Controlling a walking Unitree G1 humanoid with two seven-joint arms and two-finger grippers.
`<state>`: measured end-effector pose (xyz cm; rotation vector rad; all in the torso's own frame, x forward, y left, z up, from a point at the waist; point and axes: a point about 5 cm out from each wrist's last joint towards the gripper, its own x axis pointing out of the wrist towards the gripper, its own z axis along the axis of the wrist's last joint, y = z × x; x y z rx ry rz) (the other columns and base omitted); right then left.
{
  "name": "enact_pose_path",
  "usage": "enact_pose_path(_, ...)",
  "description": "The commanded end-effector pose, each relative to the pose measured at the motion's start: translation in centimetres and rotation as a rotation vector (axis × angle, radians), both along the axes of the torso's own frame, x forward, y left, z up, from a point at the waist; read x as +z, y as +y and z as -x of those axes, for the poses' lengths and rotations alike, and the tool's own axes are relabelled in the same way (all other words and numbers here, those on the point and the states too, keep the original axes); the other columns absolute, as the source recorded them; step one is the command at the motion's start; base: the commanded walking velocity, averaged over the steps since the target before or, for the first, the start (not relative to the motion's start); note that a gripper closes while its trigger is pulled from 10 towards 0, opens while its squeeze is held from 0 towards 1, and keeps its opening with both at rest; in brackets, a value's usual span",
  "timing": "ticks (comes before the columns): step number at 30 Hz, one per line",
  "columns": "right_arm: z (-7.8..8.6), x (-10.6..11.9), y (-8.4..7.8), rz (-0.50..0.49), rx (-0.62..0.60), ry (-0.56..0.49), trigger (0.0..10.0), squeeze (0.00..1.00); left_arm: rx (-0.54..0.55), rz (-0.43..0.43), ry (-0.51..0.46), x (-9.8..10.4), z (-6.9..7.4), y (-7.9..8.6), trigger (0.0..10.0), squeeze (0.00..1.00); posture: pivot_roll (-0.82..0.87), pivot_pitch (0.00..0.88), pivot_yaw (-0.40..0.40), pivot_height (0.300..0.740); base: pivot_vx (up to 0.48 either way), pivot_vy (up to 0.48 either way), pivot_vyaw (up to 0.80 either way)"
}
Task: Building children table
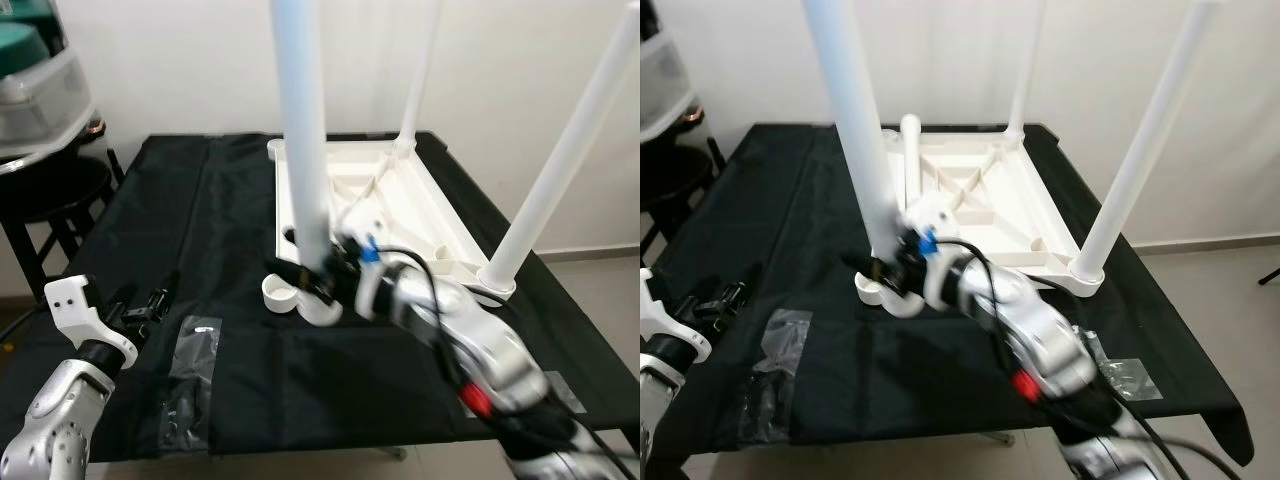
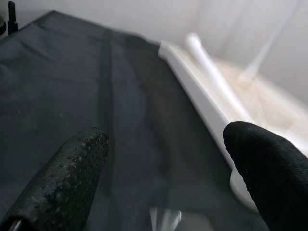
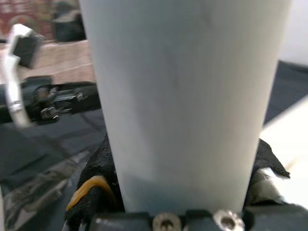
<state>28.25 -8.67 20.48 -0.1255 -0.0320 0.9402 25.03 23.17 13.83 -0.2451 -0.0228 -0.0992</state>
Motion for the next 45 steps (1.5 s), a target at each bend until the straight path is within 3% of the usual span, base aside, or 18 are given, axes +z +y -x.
enact_pose_path(1, 0.2, 1.0, -0.3, -0.033, -0.023, -0.046, 10.0, 0.00, -0.052, -0.035, 0.006, 0.1, 0.0, -1.9, 10.0, 0.00, -0.02, 0.020, -0.032, 0.740, 0.000, 0.000, 0.00)
enact_pose_path(2, 0.2, 1.0, -0.3, -0.033, -0.023, -0.046, 10.0, 0.00, -0.052, -0.035, 0.006, 0.1, 0.0, -1.9, 10.0, 0.00, -0.02, 0.020, -0.032, 0.740, 0.000, 0.000, 0.00)
enact_pose_path(3, 0.3, 0.0, -0.5, -0.079, -0.123, -0.025, 10.0, 0.00, -0.131, -0.048, 0.007, -0.1, 0.0, -5.0, 10.0, 0.00, -0.02, 0.011, -0.025, 0.740, 0.000, 0.000, 0.00)
enact_pose_path(4, 0.3, 0.0, -0.5, -0.079, -0.123, -0.025, 10.0, 0.00, -0.131, -0.048, 0.007, -0.1, 0.0, -5.0, 10.0, 0.00, -0.02, 0.011, -0.025, 0.740, 0.000, 0.000, 0.00)
enact_pose_path(5, 0.4, -1.2, -0.4, -0.097, -0.190, -0.005, 10.0, 0.00, -0.188, -0.061, 0.003, -0.2, 0.0, -7.1, 10.0, 0.00, -0.02, 0.011, -0.025, 0.740, 0.000, 0.000, 0.00)
enact_pose_path(10, 0.8, -2.8, 0.1, -0.092, -0.239, 0.013, 10.0, 0.00, -0.220, -0.101, 0.011, -0.7, -0.1, -8.6, 10.0, 0.00, -0.02, 0.000, -0.012, 0.740, 0.000, 0.096, 0.00)
enact_pose_path(17, 1.0, -3.6, 0.1, -0.091, -0.273, 0.025, 10.0, 0.00, -0.210, -0.168, 0.020, -1.4, -0.4, -8.9, 10.0, 0.00, -0.02, 0.000, -0.011, 0.740, 0.000, 0.480, 0.00)
enact_pose_path(29, 0.5, -3.4, -0.1, -0.119, -0.334, 0.004, 10.0, 0.00, -0.201, -0.197, -0.009, -0.9, -0.8, -9.9, 10.0, 0.00, -0.02, 0.000, -0.010, 0.740, 0.000, 0.480, 0.00)
enact_pose_path(38, 0.3, -3.6, -0.1, -0.136, -0.359, 0.019, 10.0, 0.00, -0.197, -0.211, -0.031, -0.8, -0.7, -9.8, 10.0, 0.00, -0.02, 0.000, -0.006, 0.740, 0.000, 0.000, -0.62)
enact_pose_path(45, -0.4, -2.5, 0.0, -0.156, -0.380, -0.023, 10.0, 0.00, -0.243, -0.199, -0.074, 0.4, -0.9, -9.8, 10.0, 0.00, -0.02, 0.000, -0.012, 0.740, 0.093, 0.000, -0.57)
